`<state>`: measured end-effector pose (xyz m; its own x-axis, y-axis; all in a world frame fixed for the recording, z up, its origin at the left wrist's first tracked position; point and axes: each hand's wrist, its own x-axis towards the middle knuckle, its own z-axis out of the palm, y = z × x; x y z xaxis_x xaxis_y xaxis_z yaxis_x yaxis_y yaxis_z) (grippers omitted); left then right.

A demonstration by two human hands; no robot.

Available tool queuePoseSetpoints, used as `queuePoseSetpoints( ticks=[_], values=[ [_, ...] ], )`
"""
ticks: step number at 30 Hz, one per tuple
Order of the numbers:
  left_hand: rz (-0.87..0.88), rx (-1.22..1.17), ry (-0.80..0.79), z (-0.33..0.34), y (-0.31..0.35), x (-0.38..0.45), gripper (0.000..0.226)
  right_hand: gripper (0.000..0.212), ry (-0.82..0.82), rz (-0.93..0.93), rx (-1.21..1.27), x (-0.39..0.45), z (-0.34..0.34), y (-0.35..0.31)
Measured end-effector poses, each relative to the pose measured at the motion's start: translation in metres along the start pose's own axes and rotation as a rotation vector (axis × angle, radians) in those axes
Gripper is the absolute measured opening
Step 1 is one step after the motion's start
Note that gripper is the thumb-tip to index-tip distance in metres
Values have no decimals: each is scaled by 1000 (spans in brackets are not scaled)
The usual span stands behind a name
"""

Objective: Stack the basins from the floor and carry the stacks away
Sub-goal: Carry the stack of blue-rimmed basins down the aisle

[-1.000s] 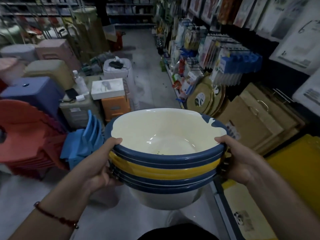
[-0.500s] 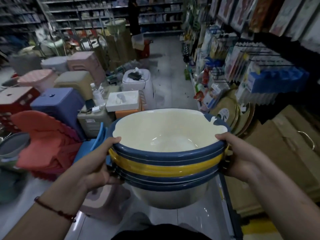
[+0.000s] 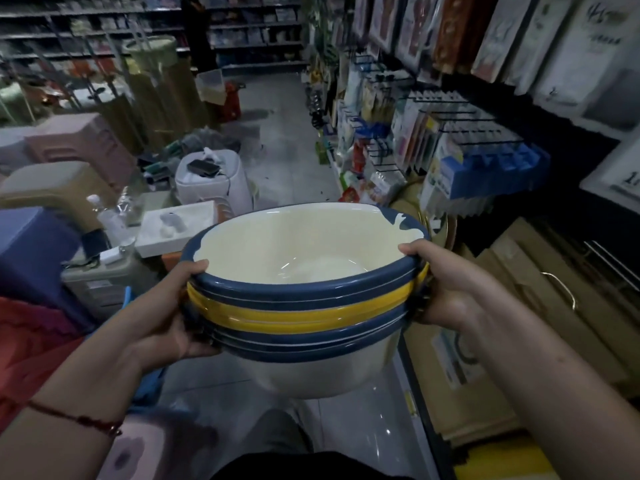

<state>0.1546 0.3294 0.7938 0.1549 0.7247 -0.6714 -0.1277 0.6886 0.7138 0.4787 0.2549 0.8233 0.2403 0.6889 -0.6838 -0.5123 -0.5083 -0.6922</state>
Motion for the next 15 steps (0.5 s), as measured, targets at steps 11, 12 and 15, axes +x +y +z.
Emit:
queuePoseSetpoints(
  ticks=[11,12,15],
  values=[
    [-91,-14,-25,3,107,158,66,28,52,61,-29,151,80,-82],
    [-94,-14,-24,4,118,171,65,29,48,67,-23,163,86,-90],
    [-109,-17,-15,11,151,205,71,38,65,75,-3,198,101,-113]
  ],
)
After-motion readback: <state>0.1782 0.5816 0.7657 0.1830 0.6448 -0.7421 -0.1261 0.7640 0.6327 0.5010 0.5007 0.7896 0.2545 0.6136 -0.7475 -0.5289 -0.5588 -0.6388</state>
